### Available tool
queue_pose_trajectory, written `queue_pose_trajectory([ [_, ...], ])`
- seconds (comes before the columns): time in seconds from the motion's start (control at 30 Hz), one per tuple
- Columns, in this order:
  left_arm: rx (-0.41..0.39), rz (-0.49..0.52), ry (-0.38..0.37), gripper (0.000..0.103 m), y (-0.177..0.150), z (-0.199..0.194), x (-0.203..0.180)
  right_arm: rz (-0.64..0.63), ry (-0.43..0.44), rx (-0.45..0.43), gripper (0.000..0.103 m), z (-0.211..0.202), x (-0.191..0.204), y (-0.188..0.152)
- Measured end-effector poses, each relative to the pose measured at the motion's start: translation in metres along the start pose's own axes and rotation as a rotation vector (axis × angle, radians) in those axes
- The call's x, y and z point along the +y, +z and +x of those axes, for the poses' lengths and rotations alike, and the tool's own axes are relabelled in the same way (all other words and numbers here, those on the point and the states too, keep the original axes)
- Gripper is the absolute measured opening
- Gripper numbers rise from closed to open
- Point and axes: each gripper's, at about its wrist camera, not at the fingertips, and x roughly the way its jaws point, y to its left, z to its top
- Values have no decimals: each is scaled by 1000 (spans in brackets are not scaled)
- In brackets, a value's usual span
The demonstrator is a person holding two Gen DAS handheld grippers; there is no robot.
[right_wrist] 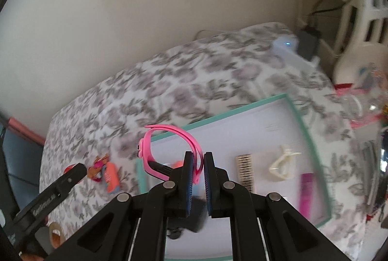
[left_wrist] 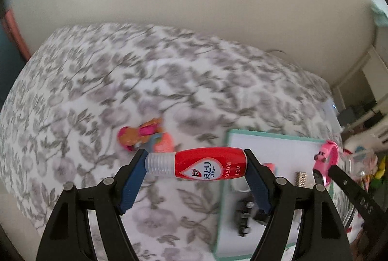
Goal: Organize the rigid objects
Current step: 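Carry the pink band in the right gripper while the left carries the glue tube over the tray, then open the right gripper to drop the band while the left releases the glue tube in the tray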
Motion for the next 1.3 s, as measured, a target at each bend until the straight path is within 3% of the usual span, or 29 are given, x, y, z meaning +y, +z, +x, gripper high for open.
queue_pose_trajectory([
  [0.23, -13, 179, -3, 79, -19, 6, -71, 56, -101, -7, 9, -7, -40, 7],
  [0.5, -3, 344, 71, 79, -48, 33, -123, 35, -168, 79, 9, 17, -55, 0],
  [0.77, 33, 355, 75, 79, -56, 56, -126, -1, -210, 149, 10, 39, -56, -10],
  [1.3, 59, 391, 77, 79, -64, 65, -132, -28, -238, 163, 13, 41, -51, -9],
])
